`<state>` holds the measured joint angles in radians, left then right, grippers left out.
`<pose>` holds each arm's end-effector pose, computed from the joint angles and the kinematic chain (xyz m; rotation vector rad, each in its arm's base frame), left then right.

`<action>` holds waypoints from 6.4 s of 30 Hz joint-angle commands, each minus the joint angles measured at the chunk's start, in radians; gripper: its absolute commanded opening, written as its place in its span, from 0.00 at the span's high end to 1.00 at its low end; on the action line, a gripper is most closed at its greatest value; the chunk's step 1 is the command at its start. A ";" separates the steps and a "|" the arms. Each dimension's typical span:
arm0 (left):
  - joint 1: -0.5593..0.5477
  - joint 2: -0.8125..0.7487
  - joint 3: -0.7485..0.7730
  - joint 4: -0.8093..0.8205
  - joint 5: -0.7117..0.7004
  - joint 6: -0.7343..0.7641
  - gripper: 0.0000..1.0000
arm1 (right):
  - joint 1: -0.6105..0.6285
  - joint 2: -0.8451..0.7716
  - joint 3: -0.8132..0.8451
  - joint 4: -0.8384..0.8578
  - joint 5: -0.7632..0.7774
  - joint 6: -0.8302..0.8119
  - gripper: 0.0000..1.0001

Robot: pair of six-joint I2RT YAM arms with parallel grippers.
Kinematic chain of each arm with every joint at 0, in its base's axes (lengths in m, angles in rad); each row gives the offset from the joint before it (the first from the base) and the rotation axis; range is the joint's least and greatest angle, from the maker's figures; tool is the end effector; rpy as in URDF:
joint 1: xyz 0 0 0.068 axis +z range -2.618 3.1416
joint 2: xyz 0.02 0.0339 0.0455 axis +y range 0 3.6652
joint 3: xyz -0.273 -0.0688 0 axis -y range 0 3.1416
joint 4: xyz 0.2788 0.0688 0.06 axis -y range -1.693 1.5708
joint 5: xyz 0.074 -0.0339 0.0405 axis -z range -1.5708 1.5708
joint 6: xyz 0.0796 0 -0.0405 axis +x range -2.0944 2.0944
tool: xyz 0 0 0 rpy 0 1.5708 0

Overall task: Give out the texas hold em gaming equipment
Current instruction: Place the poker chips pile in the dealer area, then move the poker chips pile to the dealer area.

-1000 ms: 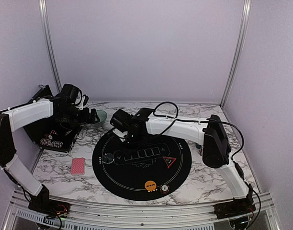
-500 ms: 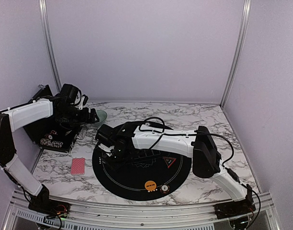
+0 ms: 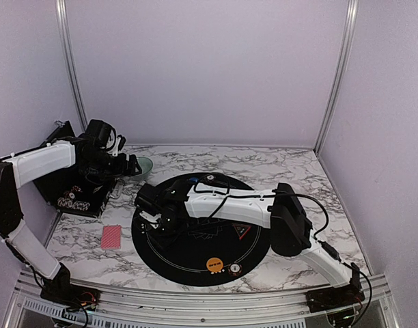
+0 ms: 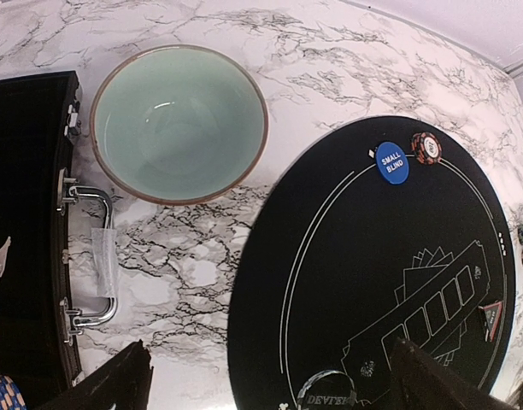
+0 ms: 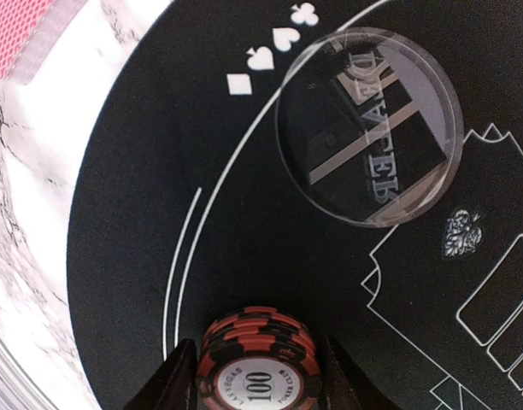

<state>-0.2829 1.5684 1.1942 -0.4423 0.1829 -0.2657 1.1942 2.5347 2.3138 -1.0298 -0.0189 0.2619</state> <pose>0.3849 -0.1270 0.2295 0.1088 2.4207 -0.4736 0.2111 0.5378 0.1209 -1.3059 2.5856 0.3316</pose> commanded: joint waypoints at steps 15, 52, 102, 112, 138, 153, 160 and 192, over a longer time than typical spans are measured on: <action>-0.008 0.005 0.033 -0.024 0.028 -0.028 0.01 | -0.016 -0.155 -0.039 0.088 -0.020 -0.003 0.43; -0.667 -0.028 -0.200 -0.142 -0.294 -0.440 0.01 | -0.452 -0.833 -0.823 0.688 0.210 -0.034 0.42; -0.742 0.253 -0.108 -0.196 -0.361 -0.373 0.62 | -0.456 -0.930 -0.947 0.725 0.312 -0.015 0.42; -0.705 0.181 -0.193 -0.232 -0.426 -0.412 0.63 | -0.455 -0.928 -0.962 0.743 0.301 -0.021 0.42; -0.507 0.095 -0.296 -0.223 -0.444 -0.316 0.57 | -0.456 -0.909 -0.953 0.733 0.291 -0.024 0.41; -0.507 0.047 -0.282 -0.222 -0.420 -0.300 0.22 | -0.456 -0.899 -0.936 0.711 0.279 -0.021 0.41; -0.507 0.007 -0.232 -0.232 -0.369 -0.267 0.13 | -0.456 -0.903 -0.945 0.680 0.290 -0.013 0.41; -0.354 0.150 0.228 -0.170 -0.193 0.057 0.01 | -0.699 -1.118 -1.192 0.363 0.252 0.106 0.41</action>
<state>-0.6575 1.7126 1.4307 -0.6472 -0.0536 -0.2550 0.5388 1.4574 1.1667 -0.5945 0.2691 0.3370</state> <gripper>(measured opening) 0.989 0.591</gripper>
